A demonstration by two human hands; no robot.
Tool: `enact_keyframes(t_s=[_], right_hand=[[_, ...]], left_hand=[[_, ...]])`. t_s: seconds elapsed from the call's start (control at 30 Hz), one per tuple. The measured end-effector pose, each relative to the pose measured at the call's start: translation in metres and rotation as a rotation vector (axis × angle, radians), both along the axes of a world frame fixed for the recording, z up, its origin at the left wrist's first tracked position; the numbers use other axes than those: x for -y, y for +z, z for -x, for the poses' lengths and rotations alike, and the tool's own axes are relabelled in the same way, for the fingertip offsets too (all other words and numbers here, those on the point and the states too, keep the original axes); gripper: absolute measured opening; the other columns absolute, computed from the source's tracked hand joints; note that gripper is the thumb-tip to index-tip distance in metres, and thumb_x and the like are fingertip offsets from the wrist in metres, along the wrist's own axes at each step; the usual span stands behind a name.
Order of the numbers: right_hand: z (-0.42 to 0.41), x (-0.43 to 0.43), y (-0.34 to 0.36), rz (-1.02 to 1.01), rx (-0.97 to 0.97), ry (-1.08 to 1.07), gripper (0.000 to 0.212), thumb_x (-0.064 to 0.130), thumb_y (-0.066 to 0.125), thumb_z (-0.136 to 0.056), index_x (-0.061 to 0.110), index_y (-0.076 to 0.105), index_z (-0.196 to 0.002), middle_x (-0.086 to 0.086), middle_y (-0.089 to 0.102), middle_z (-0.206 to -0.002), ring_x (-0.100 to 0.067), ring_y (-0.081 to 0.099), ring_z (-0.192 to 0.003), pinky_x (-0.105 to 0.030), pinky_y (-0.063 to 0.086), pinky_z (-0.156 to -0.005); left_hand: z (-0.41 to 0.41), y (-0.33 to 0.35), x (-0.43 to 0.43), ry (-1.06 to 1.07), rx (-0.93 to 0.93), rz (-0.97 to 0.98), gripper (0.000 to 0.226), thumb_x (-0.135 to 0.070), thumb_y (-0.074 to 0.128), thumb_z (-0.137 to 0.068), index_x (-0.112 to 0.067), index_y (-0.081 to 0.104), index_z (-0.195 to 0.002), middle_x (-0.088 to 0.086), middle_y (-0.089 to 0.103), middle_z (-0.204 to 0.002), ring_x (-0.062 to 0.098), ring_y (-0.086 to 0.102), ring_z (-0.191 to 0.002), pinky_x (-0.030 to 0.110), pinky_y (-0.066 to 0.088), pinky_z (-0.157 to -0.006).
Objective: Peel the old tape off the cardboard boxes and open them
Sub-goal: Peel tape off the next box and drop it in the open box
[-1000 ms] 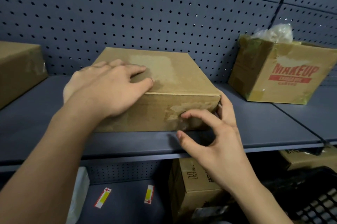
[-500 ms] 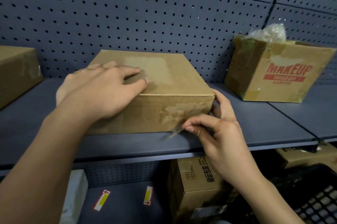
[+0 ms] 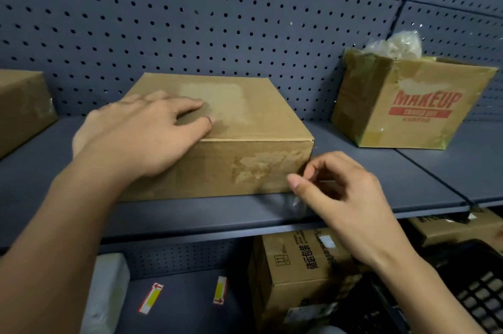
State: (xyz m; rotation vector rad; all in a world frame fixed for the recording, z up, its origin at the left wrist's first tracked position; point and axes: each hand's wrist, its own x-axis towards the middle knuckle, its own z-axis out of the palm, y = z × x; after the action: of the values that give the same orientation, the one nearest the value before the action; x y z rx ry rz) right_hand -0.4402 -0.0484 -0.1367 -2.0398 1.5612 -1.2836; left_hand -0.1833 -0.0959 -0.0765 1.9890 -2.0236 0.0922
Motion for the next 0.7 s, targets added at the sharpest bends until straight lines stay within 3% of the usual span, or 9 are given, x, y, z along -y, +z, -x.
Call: enact_keyframes(t_s=[0.07, 0.23, 0.37, 0.57, 0.7], right_hand=[[-0.005, 0.002, -0.003, 0.048, -0.075, -0.073, 0.04, 0.058, 0.076, -0.068, 0.026, 0.053, -0.07, 0.008, 0.057, -0.08, -0.006, 0.056, -0.08, -0.012, 0.042, -0.068], [-0.003, 0.006, -0.012, 0.159, -0.147, -0.114, 0.038, 0.028, 0.083, -0.077, 0.028, 0.046, -0.067, 0.009, 0.054, -0.08, -0.007, 0.057, -0.08, -0.013, 0.045, -0.071], [0.001, 0.001, -0.014, 0.088, -0.078, -0.108, 0.033, 0.026, 0.078, -0.083, 0.025, 0.048, -0.068, 0.002, 0.064, -0.071, -0.014, 0.065, -0.073, -0.043, 0.055, -0.069], [0.009, -0.001, -0.011, 0.005, 0.057, -0.052, 0.022, 0.017, 0.072, -0.087, 0.027, 0.053, -0.083, -0.001, 0.069, -0.08, -0.021, 0.07, -0.085, -0.054, 0.055, -0.08], [0.011, 0.0, -0.015, -0.026, 0.177, -0.013, 0.032, 0.002, 0.061, -0.094, 0.033, 0.055, -0.087, 0.004, 0.072, -0.088, -0.011, 0.073, -0.085, -0.049, 0.057, -0.085]], left_hand=[[0.0, 0.0, -0.001, -0.001, 0.005, 0.0, 0.074, -0.09, 0.005, -0.076, -0.063, 0.028, -0.141, -0.024, 0.032, -0.154, 0.02, 0.035, -0.141, 0.049, 0.035, -0.107], [0.002, 0.002, -0.002, 0.003, 0.006, 0.001, 0.067, -0.086, 0.011, -0.082, -0.062, 0.029, -0.142, -0.024, 0.032, -0.154, 0.019, 0.033, -0.141, 0.048, 0.034, -0.105], [0.0, 0.0, 0.0, -0.002, 0.008, 0.006, 0.072, -0.089, 0.007, -0.078, -0.062, 0.028, -0.142, -0.024, 0.033, -0.153, 0.019, 0.034, -0.141, 0.049, 0.033, -0.106], [-0.001, -0.001, 0.002, -0.006, 0.005, 0.012, 0.082, -0.09, 0.002, -0.069, -0.062, 0.03, -0.141, -0.022, 0.035, -0.153, 0.021, 0.035, -0.141, 0.05, 0.035, -0.107], [-0.001, 0.0, 0.002, -0.014, 0.005, 0.011, 0.082, -0.09, 0.001, -0.069, -0.063, 0.029, -0.14, -0.022, 0.033, -0.154, 0.021, 0.035, -0.141, 0.051, 0.034, -0.108]])
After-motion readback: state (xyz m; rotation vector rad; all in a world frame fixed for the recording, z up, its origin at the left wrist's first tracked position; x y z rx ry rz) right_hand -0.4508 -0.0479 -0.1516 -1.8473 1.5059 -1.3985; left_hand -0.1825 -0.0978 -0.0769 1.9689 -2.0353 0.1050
